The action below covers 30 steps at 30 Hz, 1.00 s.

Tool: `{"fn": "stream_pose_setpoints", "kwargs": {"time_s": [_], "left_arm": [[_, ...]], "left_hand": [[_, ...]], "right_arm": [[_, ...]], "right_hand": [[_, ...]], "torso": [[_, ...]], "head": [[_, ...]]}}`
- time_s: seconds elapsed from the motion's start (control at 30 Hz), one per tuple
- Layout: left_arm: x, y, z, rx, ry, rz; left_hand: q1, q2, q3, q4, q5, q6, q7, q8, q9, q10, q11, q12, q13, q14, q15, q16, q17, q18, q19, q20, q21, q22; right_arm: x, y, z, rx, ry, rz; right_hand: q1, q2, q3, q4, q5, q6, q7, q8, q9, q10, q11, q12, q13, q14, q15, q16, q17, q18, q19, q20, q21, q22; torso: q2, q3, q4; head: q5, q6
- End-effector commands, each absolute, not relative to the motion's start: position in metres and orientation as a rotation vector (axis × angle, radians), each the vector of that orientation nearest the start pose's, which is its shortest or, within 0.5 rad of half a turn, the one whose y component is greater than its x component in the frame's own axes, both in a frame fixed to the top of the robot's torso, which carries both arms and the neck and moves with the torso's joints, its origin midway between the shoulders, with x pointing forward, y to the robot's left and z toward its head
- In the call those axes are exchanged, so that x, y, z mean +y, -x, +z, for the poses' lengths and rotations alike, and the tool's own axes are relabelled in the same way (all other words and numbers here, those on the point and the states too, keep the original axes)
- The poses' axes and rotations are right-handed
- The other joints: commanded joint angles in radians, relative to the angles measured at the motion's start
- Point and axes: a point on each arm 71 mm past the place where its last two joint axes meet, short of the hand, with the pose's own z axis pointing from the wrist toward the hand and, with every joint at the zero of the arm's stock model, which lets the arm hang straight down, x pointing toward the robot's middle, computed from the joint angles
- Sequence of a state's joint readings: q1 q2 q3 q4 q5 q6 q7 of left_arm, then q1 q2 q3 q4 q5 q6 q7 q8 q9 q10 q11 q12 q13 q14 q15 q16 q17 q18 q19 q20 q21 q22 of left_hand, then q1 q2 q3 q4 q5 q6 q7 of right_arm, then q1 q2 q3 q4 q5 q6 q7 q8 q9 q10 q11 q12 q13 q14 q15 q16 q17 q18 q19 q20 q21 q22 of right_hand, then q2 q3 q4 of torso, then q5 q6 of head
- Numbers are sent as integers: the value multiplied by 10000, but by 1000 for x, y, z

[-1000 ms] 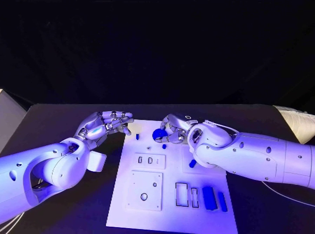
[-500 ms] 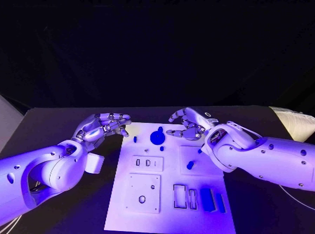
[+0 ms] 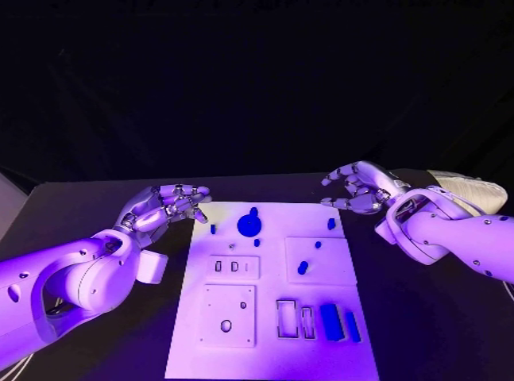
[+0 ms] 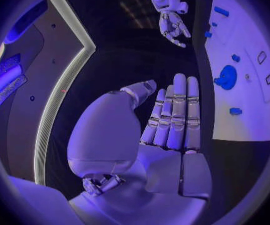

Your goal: Assemble the parts on the task board

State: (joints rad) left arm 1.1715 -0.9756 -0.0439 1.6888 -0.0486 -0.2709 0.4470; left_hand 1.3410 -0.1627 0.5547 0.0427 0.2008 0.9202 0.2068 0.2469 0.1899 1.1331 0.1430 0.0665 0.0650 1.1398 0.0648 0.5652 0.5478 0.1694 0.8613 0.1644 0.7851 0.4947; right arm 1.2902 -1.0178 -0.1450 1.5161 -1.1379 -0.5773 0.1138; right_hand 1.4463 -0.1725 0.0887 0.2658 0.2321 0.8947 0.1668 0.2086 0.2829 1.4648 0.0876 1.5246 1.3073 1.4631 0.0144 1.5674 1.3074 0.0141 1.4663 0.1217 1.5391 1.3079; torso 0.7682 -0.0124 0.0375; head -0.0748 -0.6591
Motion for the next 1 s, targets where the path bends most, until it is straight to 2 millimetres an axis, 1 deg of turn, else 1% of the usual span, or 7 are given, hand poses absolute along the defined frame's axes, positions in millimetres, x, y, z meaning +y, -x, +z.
{"fn": "stream_pose_setpoints", "kwargs": {"time_s": [0.03, 0.1, 0.13, 0.47, 0.57, 0.8, 1.0], "left_arm": [[219, -450, -174, 14376, 10343, -16647], [219, -450, -174, 14382, 10342, -16649], [219, -450, -174, 14384, 10342, -16649], [219, -450, -175, 14406, 10354, -16631], [219, -450, -175, 14407, 10357, -16624], [220, -450, -175, 14405, 10363, -16604], [221, -450, -175, 14404, 10367, -16592]], "left_hand": [[-24, 38, 63, 15, -41, -17, 28, -47, 17, -63, -16, -24, 16, -70, 10, 44, 9, 116, -70, -19, 40, 16], [-24, 38, 63, 15, -41, -17, 28, -47, 17, -63, -16, -24, 16, -70, 10, 44, 9, 116, -70, -19, 40, 16], [-24, 38, 63, 15, -41, -17, 28, -47, 17, -63, -16, -24, 16, -70, 10, 44, 9, 116, -70, -19, 40, 16], [-9, 34, 67, 1, -42, -19, 26, -49, 20, -66, -17, -24, 16, -78, 9, 49, 11, 117, -84, -18, 57, 27], [-9, 34, 67, 1, -42, -19, 26, -49, 20, -66, -17, -24, 16, -78, 9, 49, 11, 117, -84, -18, 57, 27], [-9, 34, 67, 1, -42, -19, 26, -49, 20, -66, -17, -24, 16, -78, 9, 49, 11, 117, -84, -18, 57, 27], [-9, 34, 67, 1, -42, -19, 26, -49, 20, -66, -17, -24, 16, -78, 9, 49, 11, 117, -84, -18, 57, 27]], "right_arm": [[-301, -481, -163, 14717, -980, 7735], [-306, -480, -168, 14856, -986, 7638], [-308, -480, -170, 14921, -984, 7596], [-320, -476, -194, 15571, -1096, 7158], [-321, -475, -201, 15668, -1202, 7040], [-323, -473, -210, 15772, -1410, 6822], [-321, -472, -215, 15876, -1485, 6792]], "right_hand": [[88, -55, -33, -50, -15, -42, 53, -55, -15, 512, 26, -12, 2098, 1077, 35, 34, 2634, -53, 852, -2, 26, 2375], [104, -96, -62, -39, -22, -68, 62, -73, -25, 495, 34, -27, 2082, 1077, 41, 34, 2634, -47, 837, 2, 3, 2355], [104, -96, -62, -39, -22, -68, 62, -73, -25, 495, 34, -27, 2082, 1077, 41, 34, 2634, -47, 837, 2, 3, 2355], [111, -180, -186, 56, -54, -157, 93, -131, -57, 439, 64, -75, 2033, 1077, 66, 34, 2634, -25, 789, 22, -70, 2295], [95, -178, -217, 96, -56, -162, 97, -136, -61, 444, 68, -70, 2039, 1077, 71, 34, 2634, -24, 787, 27, -73, 2293], [84, -170, -233, 121, -56, -162, 100, -137, -63, 461, 70, -56, 2055, 1077, 74, 34, 2634, -28, 795, 30, -61, 2304], [80, -169, -239, 129, -55, -161, 100, -137, -63, 464, 71, -53, 2059, 1077, 74, 34, 2634, -28, 794, 30, -63, 2302]], "torso": [[-9, 45, -13], [-2, 29, -1], [-2, 36, -3], [29, 1, 27], [21, -9, 20], [19, 15, 11], [13, 0, 10]], "head": [[-7, -37], [-32, -47], [-33, -53], [-87, -124], [-56, -163], [-37, -224], [-30, -279]]}}
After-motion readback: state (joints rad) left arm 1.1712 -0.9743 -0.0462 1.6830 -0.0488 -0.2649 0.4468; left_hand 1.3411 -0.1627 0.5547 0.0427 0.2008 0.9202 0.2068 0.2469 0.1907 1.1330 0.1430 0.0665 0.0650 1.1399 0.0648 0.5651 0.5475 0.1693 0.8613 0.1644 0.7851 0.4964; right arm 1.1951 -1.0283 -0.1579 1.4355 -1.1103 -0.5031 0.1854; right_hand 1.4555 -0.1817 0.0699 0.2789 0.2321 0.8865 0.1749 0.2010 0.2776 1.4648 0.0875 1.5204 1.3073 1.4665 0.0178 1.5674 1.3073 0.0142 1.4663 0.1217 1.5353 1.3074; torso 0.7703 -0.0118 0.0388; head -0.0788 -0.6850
